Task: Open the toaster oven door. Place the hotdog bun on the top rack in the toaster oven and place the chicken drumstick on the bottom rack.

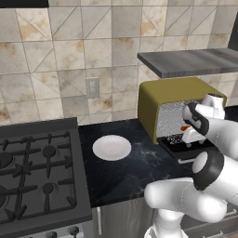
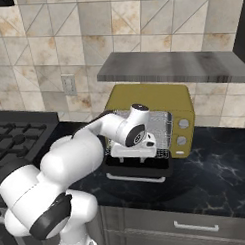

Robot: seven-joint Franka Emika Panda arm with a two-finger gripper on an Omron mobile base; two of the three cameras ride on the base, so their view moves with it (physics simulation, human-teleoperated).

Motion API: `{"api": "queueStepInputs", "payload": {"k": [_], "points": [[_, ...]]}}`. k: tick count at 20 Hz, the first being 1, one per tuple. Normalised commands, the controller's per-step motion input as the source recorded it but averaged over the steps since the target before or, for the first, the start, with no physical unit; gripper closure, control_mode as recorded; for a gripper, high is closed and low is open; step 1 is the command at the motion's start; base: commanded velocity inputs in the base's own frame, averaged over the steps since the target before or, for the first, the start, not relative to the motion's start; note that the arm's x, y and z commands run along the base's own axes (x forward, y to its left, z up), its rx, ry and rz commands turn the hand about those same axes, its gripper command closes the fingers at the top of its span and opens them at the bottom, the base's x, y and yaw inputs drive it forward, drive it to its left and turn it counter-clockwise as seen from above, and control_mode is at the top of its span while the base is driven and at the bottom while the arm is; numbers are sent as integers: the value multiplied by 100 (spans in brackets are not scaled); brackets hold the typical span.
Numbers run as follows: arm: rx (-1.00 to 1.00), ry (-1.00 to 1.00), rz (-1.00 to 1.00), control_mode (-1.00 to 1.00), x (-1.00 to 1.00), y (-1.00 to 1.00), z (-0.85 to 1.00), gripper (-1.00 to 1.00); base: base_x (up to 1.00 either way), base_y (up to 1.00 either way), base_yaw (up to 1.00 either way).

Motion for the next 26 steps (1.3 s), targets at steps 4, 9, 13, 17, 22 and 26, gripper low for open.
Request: {"api": "queueStepInputs", "payload": {"k": [4,9,13,17,22,26], "points": [[0,-1,0,-100,11,2,-9,-100,0,0,0],[3,-5,0,-100,11,0,-4,-100,0,0,0],[4,-8,0,-100,26,4,0,-100,0,0,0],[2,-10,-1,-100,28,7,0,-100,0,0,0],[0,-10,-3,-100,31,11,0,-100,0,0,0],[0,-13,-4,-100,33,12,0,-100,0,0,0]]}}
